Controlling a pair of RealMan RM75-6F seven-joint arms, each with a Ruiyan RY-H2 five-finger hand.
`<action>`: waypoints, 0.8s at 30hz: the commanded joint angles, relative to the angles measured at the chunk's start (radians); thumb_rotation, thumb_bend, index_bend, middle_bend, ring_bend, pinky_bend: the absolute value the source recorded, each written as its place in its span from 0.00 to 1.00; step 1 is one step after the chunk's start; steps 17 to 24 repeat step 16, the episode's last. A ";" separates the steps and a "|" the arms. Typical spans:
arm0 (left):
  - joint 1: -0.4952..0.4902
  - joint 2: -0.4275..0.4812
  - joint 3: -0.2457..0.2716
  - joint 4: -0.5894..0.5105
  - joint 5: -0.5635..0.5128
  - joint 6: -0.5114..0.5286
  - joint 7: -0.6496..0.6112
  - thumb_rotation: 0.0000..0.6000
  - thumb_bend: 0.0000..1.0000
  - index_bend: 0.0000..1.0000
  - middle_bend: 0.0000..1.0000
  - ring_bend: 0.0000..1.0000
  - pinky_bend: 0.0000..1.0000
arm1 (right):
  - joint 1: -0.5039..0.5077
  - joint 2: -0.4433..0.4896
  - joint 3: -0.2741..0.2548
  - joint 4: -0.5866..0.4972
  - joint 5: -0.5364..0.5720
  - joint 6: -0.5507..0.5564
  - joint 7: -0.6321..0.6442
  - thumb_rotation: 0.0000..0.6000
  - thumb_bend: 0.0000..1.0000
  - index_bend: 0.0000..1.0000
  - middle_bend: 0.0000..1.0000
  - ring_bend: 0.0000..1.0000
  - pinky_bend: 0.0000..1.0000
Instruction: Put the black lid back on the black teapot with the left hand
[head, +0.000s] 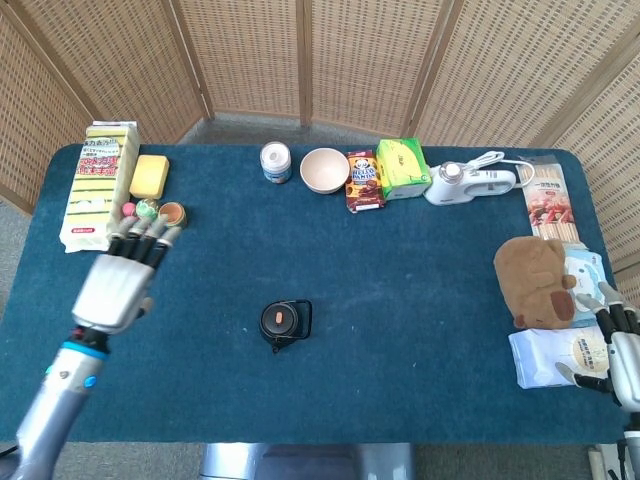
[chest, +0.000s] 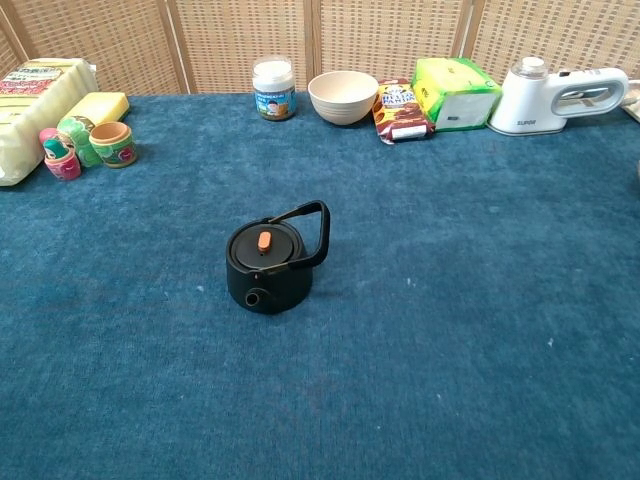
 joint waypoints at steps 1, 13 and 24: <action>0.144 0.074 0.079 0.074 0.141 0.113 -0.213 1.00 0.10 0.00 0.00 0.00 0.05 | -0.001 -0.008 -0.001 -0.002 -0.011 0.010 -0.013 1.00 0.08 0.16 0.02 0.00 0.00; 0.457 0.010 0.180 0.311 0.286 0.322 -0.558 1.00 0.10 0.00 0.00 0.00 0.04 | -0.017 -0.019 0.008 -0.008 -0.035 0.071 -0.037 1.00 0.08 0.16 0.02 0.00 0.00; 0.488 0.007 0.189 0.336 0.290 0.329 -0.562 1.00 0.10 0.00 0.00 0.00 0.03 | -0.019 -0.017 0.010 -0.008 -0.038 0.078 -0.035 1.00 0.08 0.16 0.02 0.00 0.00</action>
